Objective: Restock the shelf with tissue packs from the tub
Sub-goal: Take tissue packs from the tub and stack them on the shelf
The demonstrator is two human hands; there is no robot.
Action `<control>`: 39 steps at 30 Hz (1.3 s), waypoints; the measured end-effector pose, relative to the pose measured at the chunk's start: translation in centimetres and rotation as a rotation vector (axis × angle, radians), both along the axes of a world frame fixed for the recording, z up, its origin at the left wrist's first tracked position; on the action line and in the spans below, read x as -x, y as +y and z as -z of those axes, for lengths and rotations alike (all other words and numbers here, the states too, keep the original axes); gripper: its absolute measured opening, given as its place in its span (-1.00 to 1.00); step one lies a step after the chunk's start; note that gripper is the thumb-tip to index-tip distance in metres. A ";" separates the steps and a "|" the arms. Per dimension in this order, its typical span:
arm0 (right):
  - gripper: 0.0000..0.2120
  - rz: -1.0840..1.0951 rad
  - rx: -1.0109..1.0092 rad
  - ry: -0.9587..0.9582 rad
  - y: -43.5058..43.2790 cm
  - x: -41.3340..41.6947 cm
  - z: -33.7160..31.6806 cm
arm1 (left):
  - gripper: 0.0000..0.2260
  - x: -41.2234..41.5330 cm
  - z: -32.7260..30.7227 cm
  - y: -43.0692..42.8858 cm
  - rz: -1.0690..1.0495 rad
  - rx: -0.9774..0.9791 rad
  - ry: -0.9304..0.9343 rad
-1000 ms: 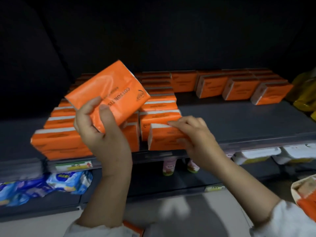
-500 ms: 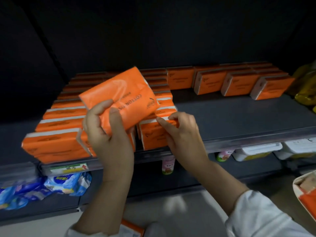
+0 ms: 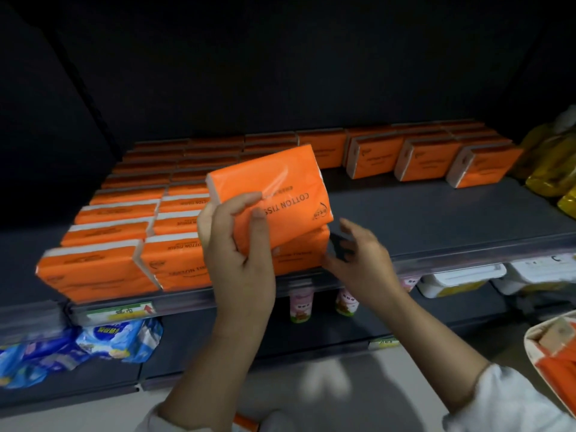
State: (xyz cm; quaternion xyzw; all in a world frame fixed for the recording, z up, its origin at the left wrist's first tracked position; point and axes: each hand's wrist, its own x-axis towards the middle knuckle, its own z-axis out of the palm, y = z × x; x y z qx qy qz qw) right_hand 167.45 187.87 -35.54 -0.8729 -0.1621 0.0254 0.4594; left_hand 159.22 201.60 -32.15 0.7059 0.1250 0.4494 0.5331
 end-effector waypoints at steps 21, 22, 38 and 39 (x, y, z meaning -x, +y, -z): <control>-0.57 -0.019 -0.152 0.082 2.6 0.2 0.8 | -0.85 -0.1 -0.2 0.3 0.023 0.023 0.020; -0.54 0.041 -0.258 0.133 2.3 -0.1 0.1 | -0.87 -0.1 -0.3 0.1 0.042 -0.026 0.030; -0.31 -0.461 0.174 -0.120 -4.3 -3.9 -9.3 | -0.81 -1.6 -0.1 -1.6 0.364 -0.362 0.291; -0.34 -0.484 0.233 -0.161 -4.3 -4.5 -10.0 | -0.81 -2.0 -0.3 -1.7 0.371 -0.337 0.292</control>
